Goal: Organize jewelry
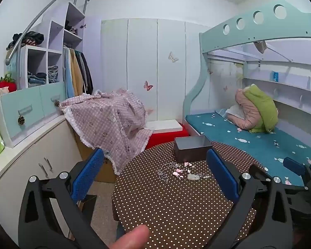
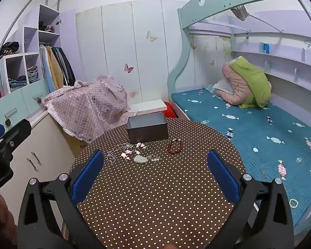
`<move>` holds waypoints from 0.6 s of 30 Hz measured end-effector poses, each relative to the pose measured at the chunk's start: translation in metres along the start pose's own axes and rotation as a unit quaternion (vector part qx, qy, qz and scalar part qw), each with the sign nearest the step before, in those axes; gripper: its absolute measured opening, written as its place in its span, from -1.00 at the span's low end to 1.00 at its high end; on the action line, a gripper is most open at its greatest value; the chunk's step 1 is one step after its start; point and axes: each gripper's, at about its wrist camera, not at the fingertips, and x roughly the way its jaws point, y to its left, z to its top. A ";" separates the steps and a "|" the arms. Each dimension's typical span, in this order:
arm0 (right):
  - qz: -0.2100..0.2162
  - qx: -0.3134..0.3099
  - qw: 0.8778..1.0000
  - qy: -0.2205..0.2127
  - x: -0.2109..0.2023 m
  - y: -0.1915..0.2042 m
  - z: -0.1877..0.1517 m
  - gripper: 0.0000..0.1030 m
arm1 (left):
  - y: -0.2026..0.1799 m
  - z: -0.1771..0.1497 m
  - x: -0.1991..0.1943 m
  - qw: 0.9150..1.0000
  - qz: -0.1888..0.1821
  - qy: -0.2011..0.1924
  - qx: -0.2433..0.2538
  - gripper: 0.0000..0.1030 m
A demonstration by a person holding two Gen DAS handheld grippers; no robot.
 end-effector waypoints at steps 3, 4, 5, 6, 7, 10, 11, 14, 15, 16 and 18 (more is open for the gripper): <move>0.001 0.000 1.000 0.002 0.003 -0.002 0.007 0.86 | 0.002 0.000 -0.002 1.000 0.007 -0.006 0.000 0.91; 0.000 0.001 1.000 0.000 0.003 -0.003 0.009 0.86 | 0.000 0.003 -0.003 1.000 0.010 -0.008 -0.001 0.91; 0.000 0.001 1.000 -0.009 -0.001 -0.004 0.010 0.86 | 0.000 0.002 -0.007 1.000 0.012 -0.011 -0.003 0.91; -0.005 -0.006 1.000 -0.015 -0.005 0.002 0.010 0.86 | -0.003 0.004 -0.013 1.000 0.013 -0.015 -0.004 0.91; -0.006 -0.013 1.000 -0.023 -0.008 0.006 0.010 0.86 | -0.003 0.007 -0.017 1.000 0.016 -0.020 -0.006 0.91; -0.011 -0.020 0.999 -0.027 -0.007 0.015 0.012 0.86 | -0.004 0.004 -0.025 0.999 0.025 -0.034 -0.006 0.91; -0.011 -0.021 0.999 -0.030 -0.010 0.015 0.014 0.86 | -0.003 0.004 -0.026 0.999 0.028 -0.037 -0.010 0.91; -0.013 -0.026 0.999 -0.035 -0.012 0.018 0.017 0.86 | 0.005 0.008 -0.022 0.999 0.028 -0.038 -0.024 0.91; -0.014 -0.028 0.999 -0.038 -0.013 0.019 0.017 0.86 | 0.007 0.009 -0.023 0.999 0.026 -0.038 -0.028 0.91; -0.016 -0.030 0.999 -0.039 -0.013 0.020 0.018 0.86 | 0.007 0.010 -0.023 0.999 0.025 -0.038 -0.030 0.91; -0.014 -0.032 0.999 -0.041 -0.013 0.022 0.020 0.86 | 0.008 0.011 -0.023 0.998 0.030 -0.038 -0.028 0.91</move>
